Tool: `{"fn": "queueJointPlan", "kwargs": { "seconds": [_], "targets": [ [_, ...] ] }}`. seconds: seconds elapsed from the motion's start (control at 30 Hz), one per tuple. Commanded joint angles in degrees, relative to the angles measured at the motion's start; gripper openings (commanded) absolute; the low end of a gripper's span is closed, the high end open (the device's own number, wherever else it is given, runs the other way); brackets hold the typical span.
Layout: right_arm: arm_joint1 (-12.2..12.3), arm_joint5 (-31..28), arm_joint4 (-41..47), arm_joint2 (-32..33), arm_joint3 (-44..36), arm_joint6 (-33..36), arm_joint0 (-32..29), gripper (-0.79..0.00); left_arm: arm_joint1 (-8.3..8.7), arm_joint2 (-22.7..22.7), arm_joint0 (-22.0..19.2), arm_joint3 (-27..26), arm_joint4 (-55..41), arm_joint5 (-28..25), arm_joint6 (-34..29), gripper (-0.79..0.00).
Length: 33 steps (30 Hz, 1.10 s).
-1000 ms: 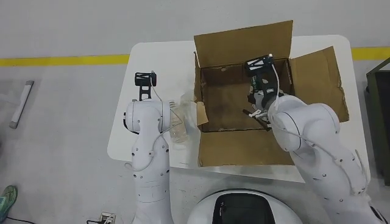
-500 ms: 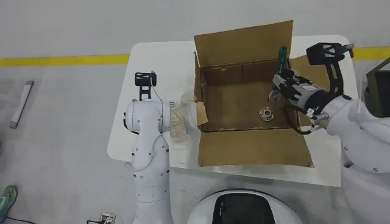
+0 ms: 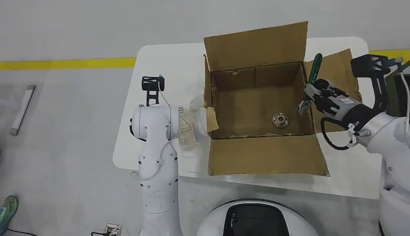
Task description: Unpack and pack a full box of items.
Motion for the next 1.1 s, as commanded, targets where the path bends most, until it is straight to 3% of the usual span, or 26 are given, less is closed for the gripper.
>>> {"fn": "queueJointPlan", "kwargs": {
  "seconds": [0.0, 0.23, 0.33, 0.53, 0.67, 0.87, 1.07],
  "targets": [
    [0.0, 0.0, 0.0, 0.0, 0.0, 0.0, 0.0, -0.785, 0.0, 0.0, 0.0, 0.0, 0.0, 0.0, 0.0, 0.0],
    [0.1, -0.3, 0.8, -0.3, -0.8, -3.6, -1.7, -0.785, 0.0, 0.0, 0.0, 0.0, 0.0, 0.0, 0.0, 0.0],
    [0.3, 0.5, 2.4, 2.4, -2.7, -5.1, -2.2, -0.785, 0.0, 0.0, 0.0, 0.0, 0.0, 0.0, 0.0, 0.0],
    [1.3, -0.7, 9.1, 14.9, -2.7, -5.3, -0.6, -0.785, 0.0, 0.0, 0.0, 0.0, 0.0, 0.0, 0.0, 0.0],
    [2.3, -3.5, 12.1, 25.7, -2.7, -1.9, -2.0, -0.785, 0.0, 0.0, 0.0, 0.0, 0.0, 0.0, 0.0, 0.0],
    [3.4, -6.8, 13.7, 35.9, -2.7, 3.2, -7.8, -0.785, 0.0, 0.0, 0.0, 0.0, 0.0, 0.0, 0.0, 0.0],
    [3.7, -9.3, 10.9, 36.9, -2.7, 6.7, -17.2, -0.785, 0.0, 0.0, 0.0, 0.0, 0.0, 0.0, 0.0, 0.0]
  ]
}}
